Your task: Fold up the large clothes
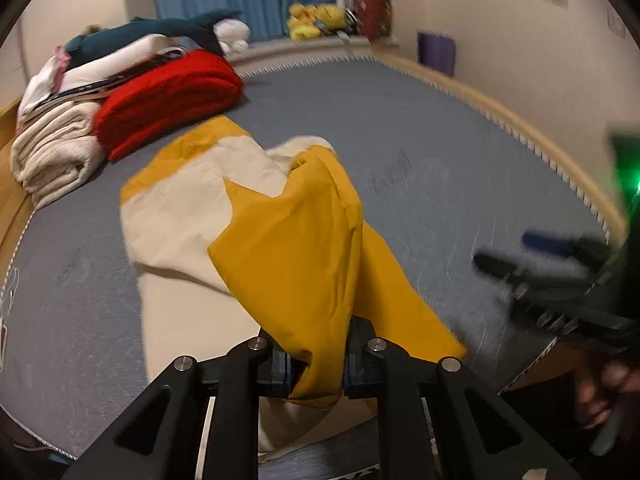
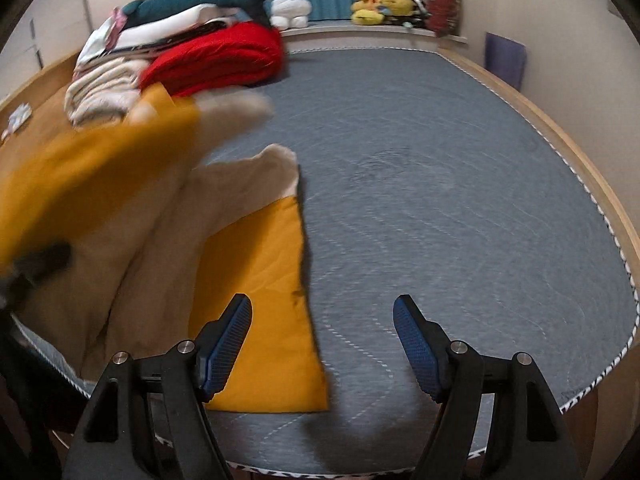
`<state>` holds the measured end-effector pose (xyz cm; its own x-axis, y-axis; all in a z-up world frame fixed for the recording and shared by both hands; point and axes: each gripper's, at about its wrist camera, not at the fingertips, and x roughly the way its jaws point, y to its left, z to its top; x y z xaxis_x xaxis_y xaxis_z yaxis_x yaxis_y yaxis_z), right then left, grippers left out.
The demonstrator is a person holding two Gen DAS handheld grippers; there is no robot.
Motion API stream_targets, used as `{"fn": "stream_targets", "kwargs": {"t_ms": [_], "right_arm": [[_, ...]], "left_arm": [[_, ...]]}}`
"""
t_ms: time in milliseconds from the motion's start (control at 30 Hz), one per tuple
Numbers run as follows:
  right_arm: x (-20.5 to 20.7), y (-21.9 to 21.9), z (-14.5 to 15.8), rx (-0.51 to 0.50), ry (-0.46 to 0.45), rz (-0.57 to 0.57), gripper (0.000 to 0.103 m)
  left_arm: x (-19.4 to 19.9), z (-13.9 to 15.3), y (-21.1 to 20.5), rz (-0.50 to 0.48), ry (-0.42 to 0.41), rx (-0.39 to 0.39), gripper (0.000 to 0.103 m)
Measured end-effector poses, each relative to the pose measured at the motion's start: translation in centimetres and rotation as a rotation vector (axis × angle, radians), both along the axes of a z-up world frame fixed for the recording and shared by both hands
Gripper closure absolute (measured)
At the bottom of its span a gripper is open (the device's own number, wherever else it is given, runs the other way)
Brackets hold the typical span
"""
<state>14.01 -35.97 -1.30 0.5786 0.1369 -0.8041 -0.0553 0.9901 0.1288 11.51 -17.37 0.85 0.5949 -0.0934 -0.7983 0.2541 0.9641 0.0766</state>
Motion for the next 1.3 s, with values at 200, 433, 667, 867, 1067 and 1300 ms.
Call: {"fn": "stream_targets", "kwargs": {"t_ms": [200,433,667,867,1067,1300], "right_arm": [[0.0,-2.4,1.0,0.089,-0.013,-0.080,0.029],[-0.2,-0.3,2.5,0.252,-0.065,0.010,0.029],[-0.2,7.4,0.9,0.275,0.018,0.228,0.029],[0.0,11.6,-2.4,0.127,0.094,0.265,0.033],[-0.3,10.7,-2.8,0.089,0.079,0.213,0.092],[-2.4,8.6,3.0,0.160,-0.087,0.197,0.100]], "left_arm": [[0.1,-3.7,-1.0,-0.039,0.177,-0.009,0.071],[-4.7,2.3,4.3,-0.130,0.051,-0.137,0.046],[-3.7,1.5,13.5,0.005,0.048,-0.068,0.045],[-2.6,-2.6,17.4,0.144,0.126,-0.119,0.045],[-2.6,-3.2,17.8,0.178,0.120,-0.144,0.045],[-2.6,-3.1,17.8,0.172,0.119,-0.200,0.045]]}}
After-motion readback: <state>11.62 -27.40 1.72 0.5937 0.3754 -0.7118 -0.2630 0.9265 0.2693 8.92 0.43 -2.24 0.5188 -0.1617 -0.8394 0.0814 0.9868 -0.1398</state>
